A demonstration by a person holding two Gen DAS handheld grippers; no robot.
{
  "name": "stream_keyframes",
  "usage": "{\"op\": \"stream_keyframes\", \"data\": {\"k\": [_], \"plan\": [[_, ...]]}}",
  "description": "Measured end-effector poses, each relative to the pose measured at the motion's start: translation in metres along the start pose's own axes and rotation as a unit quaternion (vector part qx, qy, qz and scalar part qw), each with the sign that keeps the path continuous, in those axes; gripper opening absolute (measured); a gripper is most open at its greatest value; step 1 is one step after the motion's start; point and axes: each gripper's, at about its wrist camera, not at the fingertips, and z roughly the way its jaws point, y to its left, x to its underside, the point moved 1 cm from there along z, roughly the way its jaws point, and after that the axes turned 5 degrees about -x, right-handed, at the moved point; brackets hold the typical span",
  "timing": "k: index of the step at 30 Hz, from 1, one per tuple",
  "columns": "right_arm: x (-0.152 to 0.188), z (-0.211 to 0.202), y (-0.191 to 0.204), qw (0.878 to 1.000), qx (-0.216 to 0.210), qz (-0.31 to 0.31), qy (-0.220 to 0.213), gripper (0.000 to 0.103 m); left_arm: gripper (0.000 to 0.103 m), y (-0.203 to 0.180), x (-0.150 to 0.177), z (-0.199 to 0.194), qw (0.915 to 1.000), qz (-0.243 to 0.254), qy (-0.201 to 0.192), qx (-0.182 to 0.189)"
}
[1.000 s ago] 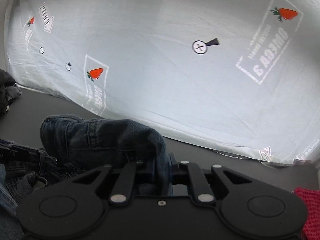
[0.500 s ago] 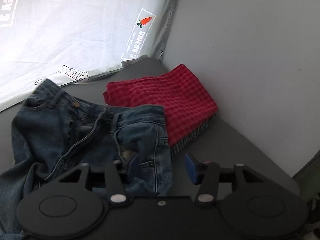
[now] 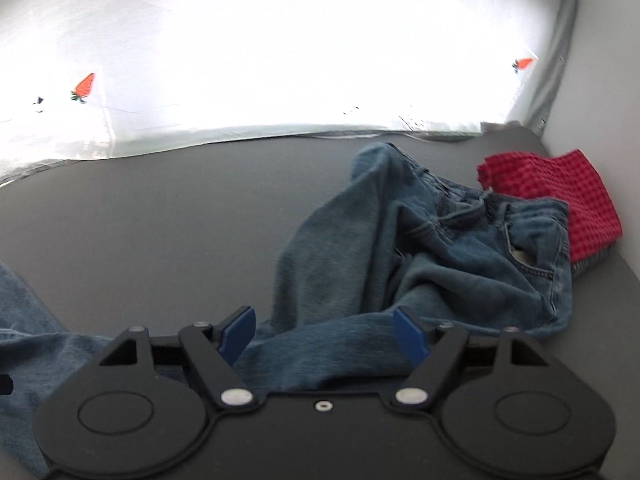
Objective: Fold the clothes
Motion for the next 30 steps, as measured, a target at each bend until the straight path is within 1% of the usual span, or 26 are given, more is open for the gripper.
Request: {"op": "stream_keyframes", "data": {"k": [2, 5, 7, 10, 12, 16, 18, 20, 22, 24, 26, 28, 30], "plan": [[0.002, -0.008, 0.02, 0.999, -0.02, -0.037, -0.008, 0.081, 0.08, 0.0, 0.002, -0.001, 1.0, -0.007, 0.002, 0.005], [0.011, -0.016, 0.04, 0.996, -0.038, -0.076, -0.004, 0.082, 0.08, 0.0, 0.006, -0.002, 0.9998, -0.018, 0.005, 0.011], [0.019, -0.019, 0.047, 0.995, -0.046, -0.094, 0.003, 0.082, 0.08, 0.001, 0.008, -0.003, 0.9995, -0.025, 0.007, 0.016], [0.027, -0.02, 0.046, 0.994, -0.052, -0.092, 0.02, 0.083, 0.08, 0.002, 0.011, -0.004, 0.9991, -0.035, 0.01, 0.02], [0.029, -0.018, 0.041, 0.995, -0.051, -0.083, 0.028, 0.083, 0.08, 0.003, 0.012, -0.007, 0.999, -0.041, 0.008, 0.014], [0.032, -0.014, 0.035, 0.996, -0.055, -0.067, 0.035, 0.084, 0.08, 0.017, 0.017, -0.019, 0.9978, -0.065, -0.012, -0.009], [0.033, -0.011, 0.037, 0.995, -0.065, -0.066, 0.042, 0.085, 0.08, 0.032, 0.015, -0.023, 0.9948, -0.098, -0.016, -0.023], [0.032, -0.008, 0.048, 0.991, -0.091, -0.091, 0.043, 0.085, 0.08, 0.05, 0.014, -0.025, 0.9898, -0.137, -0.021, -0.035], [0.03, -0.006, 0.063, 0.984, -0.12, -0.123, 0.04, 0.085, 0.08, 0.069, 0.017, -0.025, 0.9831, -0.177, -0.028, -0.038], [0.029, -0.004, 0.078, 0.978, -0.128, -0.16, 0.037, 0.085, 0.08, 0.083, 0.019, -0.026, 0.9784, -0.198, -0.039, -0.044], [0.028, -0.002, 0.093, 0.971, -0.136, -0.195, 0.035, 0.085, 0.08, 0.081, 0.019, -0.024, 0.9838, -0.169, -0.044, -0.038], [0.029, 0.0, 0.098, 0.968, -0.141, -0.205, 0.042, 0.085, 0.08, 0.077, 0.018, -0.02, 0.9896, -0.133, -0.048, -0.029], [0.032, 0.0, 0.101, 0.966, -0.142, -0.211, 0.05, 0.085, 0.08, 0.062, 0.017, -0.012, 0.9966, -0.057, -0.049, -0.035]]}}
